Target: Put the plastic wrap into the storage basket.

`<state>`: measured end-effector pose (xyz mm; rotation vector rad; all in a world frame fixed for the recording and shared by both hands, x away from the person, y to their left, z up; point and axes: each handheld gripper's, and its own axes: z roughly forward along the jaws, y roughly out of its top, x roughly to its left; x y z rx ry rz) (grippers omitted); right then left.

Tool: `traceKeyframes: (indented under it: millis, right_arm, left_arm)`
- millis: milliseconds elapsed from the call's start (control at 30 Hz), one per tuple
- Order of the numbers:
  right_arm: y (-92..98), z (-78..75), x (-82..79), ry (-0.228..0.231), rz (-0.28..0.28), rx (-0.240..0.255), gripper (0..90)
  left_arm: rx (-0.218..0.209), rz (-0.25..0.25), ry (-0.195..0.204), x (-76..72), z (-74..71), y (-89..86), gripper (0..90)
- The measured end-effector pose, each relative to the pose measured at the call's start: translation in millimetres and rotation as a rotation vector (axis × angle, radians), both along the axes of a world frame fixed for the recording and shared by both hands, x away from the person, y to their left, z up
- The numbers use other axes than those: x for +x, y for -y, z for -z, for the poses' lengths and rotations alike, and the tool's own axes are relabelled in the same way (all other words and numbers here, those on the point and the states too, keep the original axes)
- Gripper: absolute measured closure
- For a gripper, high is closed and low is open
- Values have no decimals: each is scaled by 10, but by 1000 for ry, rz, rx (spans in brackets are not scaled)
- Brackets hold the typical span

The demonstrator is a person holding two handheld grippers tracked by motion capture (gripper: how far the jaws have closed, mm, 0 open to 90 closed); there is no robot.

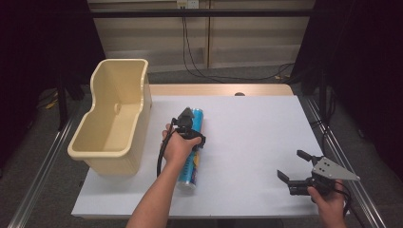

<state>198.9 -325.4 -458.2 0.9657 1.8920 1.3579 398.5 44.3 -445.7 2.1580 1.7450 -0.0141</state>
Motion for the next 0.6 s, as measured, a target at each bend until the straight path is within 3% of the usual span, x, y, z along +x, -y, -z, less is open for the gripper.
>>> traceKeyframes:
  millis: [133,300,400,533,600]
  right_arm:
    - [-11,-8,-14,3,1,2,1]
    - [-44,-2,-8,-2,-10,0,1]
    - [-77,-8,-8,3,-17,-10,1]
    - [-95,-17,-19,8,-20,-20,2]
    - [-85,-16,-17,6,-20,-16,1]
  left_arm:
    - [5,12,29,-62,-21,-12,295]
    - [33,42,34,-162,-35,22,218]
    - [33,24,3,-223,68,32,251]
    - [38,3,16,-243,70,23,306]
    - [45,-3,-1,-230,55,25,315]
